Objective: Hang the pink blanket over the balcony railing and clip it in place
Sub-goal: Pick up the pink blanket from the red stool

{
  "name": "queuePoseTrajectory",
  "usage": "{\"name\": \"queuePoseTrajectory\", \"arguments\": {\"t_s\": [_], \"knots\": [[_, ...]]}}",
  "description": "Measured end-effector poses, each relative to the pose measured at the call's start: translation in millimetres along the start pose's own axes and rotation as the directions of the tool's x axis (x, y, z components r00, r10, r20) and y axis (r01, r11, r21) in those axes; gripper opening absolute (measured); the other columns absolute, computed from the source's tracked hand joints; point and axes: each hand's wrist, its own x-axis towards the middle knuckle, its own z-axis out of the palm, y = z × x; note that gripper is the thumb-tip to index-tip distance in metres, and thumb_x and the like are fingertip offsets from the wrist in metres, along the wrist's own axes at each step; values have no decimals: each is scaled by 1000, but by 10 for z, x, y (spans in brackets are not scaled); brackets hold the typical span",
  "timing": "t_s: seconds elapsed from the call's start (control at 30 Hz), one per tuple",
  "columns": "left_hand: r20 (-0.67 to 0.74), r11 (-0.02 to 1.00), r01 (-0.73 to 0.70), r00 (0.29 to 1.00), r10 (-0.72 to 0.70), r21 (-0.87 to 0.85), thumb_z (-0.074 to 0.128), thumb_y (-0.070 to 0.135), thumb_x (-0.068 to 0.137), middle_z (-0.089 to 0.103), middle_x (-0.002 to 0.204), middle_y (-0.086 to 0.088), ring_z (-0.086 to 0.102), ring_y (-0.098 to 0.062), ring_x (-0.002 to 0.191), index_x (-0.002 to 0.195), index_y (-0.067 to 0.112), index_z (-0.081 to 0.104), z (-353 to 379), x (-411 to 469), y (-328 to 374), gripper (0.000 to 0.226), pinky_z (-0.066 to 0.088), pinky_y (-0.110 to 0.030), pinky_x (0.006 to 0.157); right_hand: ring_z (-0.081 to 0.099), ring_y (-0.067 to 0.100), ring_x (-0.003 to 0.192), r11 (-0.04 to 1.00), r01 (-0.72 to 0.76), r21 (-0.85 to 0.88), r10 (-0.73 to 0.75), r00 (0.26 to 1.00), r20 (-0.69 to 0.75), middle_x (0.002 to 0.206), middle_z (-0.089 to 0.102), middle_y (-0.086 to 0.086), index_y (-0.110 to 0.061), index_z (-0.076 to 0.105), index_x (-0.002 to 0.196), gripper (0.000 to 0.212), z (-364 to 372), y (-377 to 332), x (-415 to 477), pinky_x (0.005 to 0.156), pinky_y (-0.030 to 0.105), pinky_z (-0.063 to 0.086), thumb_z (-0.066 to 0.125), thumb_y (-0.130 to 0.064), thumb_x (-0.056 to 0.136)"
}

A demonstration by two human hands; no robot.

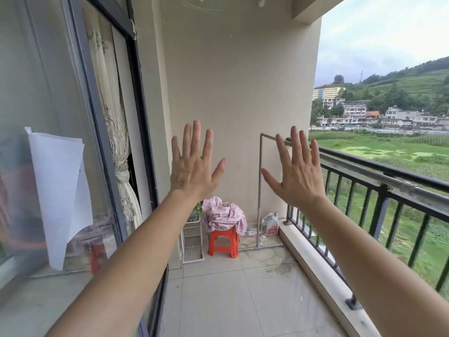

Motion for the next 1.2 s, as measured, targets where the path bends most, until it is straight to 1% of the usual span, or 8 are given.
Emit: {"name": "queuePoseTrajectory", "arguments": {"t_s": [0.17, 0.37, 0.43, 0.57, 0.8, 0.9, 1.03, 1.2], "knots": [[106, 1000, 12, 994, -10, -19, 15, 60, 96, 0, 162, -17, -2, -32, 149, 155, 13, 14, 672, -284, -205, 75, 5, -56, 118, 4, 36, 153, 1000, 8, -9, -7, 999, 37, 165, 2, 21, -15, 10, 159, 86, 622, -204, -63, 122, 56, 10, 26, -69, 94], [323, 995, 94, 943, -81, -25, 10, 62, 96, 0, 162, -16, -1, -30, 150, 154, 13, 16, 1666, -574, -267, 77, 3, -55, 118, 7, 36, 152, 999, 10, 32, -17, 974, 224, 165, 4, 19, -19, 9, 159, 84, 1641, -290, -296, 122, 54, 9, 24, -70, 94], [356, 993, 115, 929, -99, -24, 7, 63, 95, 1, 162, -15, 0, -30, 150, 154, 13, 16, 2036, -572, -245, 78, 5, -55, 118, 11, 35, 152, 998, 4, 56, -18, 966, 257, 165, 6, 19, -19, 10, 159, 84, 2048, -230, -286, 122, 54, 12, 26, -70, 94], [382, 986, 162, 914, -137, -33, 15, 61, 96, 4, 162, -15, 3, -29, 149, 153, 13, 21, 2846, -429, -143, 75, 8, -54, 118, 12, 34, 152, 995, -14, 98, -16, 953, 301, 165, 8, 19, -20, 7, 159, 84, 2980, -57, -102, 122, 51, 11, 26, -70, 94], [457, 978, 206, 868, -195, 27, 17, 60, 97, 1, 163, -12, 2, -28, 149, 155, 17, 13, 4164, 199, -41, 72, 8, -51, 118, 15, 35, 151, 981, -25, 194, -52, 922, 383, 164, 10, 19, -19, 7, 159, 85, 4536, 266, 471, 122, 51, 13, 33, -67, 94], [506, 966, 252, 828, -242, 51, 15, 60, 96, 1, 163, -12, 3, -27, 149, 154, 18, 13, 4609, 320, -152, 72, 12, -52, 119, 14, 35, 151, 976, -67, 205, -35, 887, 461, 164, 10, 20, -17, 7, 159, 86, 5089, 271, 692, 122, 51, 16, 34, -66, 94], [562, 975, 209, 799, -215, 76, 14, 61, 96, -3, 163, -11, 3, -27, 150, 155, 17, 13, 5273, 288, -443, 73, 10, -53, 119, 12, 34, 152, 971, -16, 239, -117, 838, 533, 165, 6, 18, -18, 4, 159, 86, 5826, 171, 912, 122, 50, 14, 33, -66, 94], [625, 976, 203, 752, -208, 81, 14, 62, 95, -7, 163, -11, 1, -28, 150, 155, 17, 11, 6334, 439, -834, 75, 10, -54, 118, 9, 33, 153, 973, -12, 229, -130, 792, 596, 165, 4, 18, -20, 2, 159, 85, 6809, 56, 1261, 122, 49, 14, 32, -66, 94]]}}
